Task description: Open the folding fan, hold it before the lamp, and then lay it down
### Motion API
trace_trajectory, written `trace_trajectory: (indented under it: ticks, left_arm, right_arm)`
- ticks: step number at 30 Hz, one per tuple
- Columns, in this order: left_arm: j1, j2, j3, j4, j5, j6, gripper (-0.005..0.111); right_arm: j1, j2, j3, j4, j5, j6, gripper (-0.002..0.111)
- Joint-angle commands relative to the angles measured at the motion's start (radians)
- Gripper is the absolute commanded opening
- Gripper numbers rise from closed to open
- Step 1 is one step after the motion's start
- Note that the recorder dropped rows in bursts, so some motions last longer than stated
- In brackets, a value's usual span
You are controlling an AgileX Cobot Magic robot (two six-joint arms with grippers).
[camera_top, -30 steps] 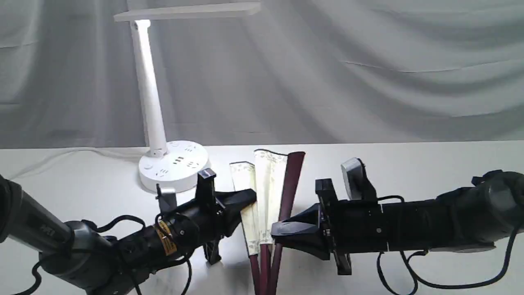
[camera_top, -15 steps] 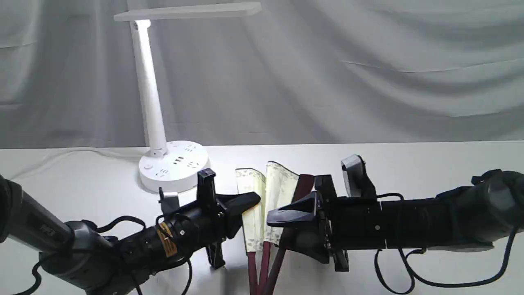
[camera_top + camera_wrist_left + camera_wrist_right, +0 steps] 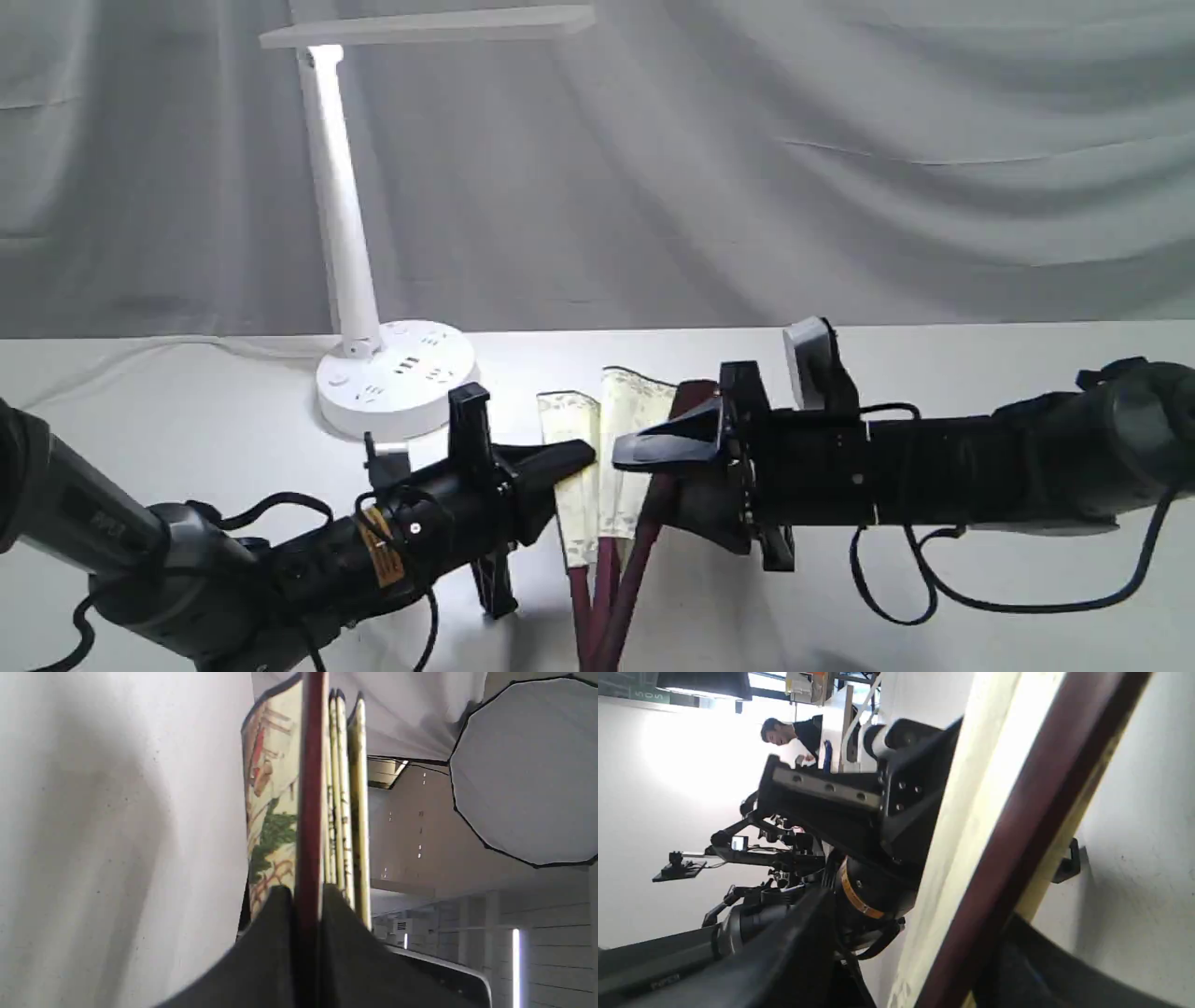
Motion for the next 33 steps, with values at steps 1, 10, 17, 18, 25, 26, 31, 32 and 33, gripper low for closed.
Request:
trace_trajectory:
  ticks: [1, 10, 17, 18, 25, 26, 31, 32, 33]
  left_arm:
    - [-0.005, -0.010, -0.005, -0.016, -0.023, -0.027, 0.000]
    - [-0.005, -0.032, -0.005, -0.043, -0.023, -0.026, 0.000]
    - [-0.005, -0.039, -0.005, -0.042, -0.023, -0.023, 0.000]
    - [-0.005, -0.039, -0.005, -0.042, -0.023, -0.023, 0.000]
    - [-0.005, -0.039, -0.005, -0.007, -0.023, -0.023, 0.000]
    - [-0.005, -0.039, -0.005, -0.007, -0.023, -0.023, 0.000]
    - [-0.005, -0.046, -0.005, -0.011, -0.023, -0.023, 0.000]
    - [-0.005, -0.045, -0.005, -0.009, -0.023, -0.025, 0.000]
    - [-0.005, -0.045, -0.005, -0.006, -0.023, -0.025, 0.000]
  right_arm:
    - [-0.007, -0.009, -0.035, -0.006, -0.025, 0.022, 0.045]
    - [-0.007, 0.018, -0.035, 0.006, -0.054, 0.025, 0.045]
    - [-0.007, 0.061, -0.036, 0.009, 0.031, 0.020, 0.045]
    - [-0.007, 0.061, -0.039, 0.009, 0.031, 0.021, 0.045]
    - [-0.007, 0.061, -0.041, 0.009, -0.011, 0.021, 0.045]
    - [-0.007, 0.061, -0.041, 0.009, -0.013, 0.021, 0.045]
    - [-0.007, 0.061, -0.041, 0.009, -0.029, 0.021, 0.045]
    - [-0.007, 0.061, -0.041, 0.009, -0.031, 0.021, 0.045]
    - [-0.007, 0.061, -0.041, 0.009, -0.031, 0.021, 0.045]
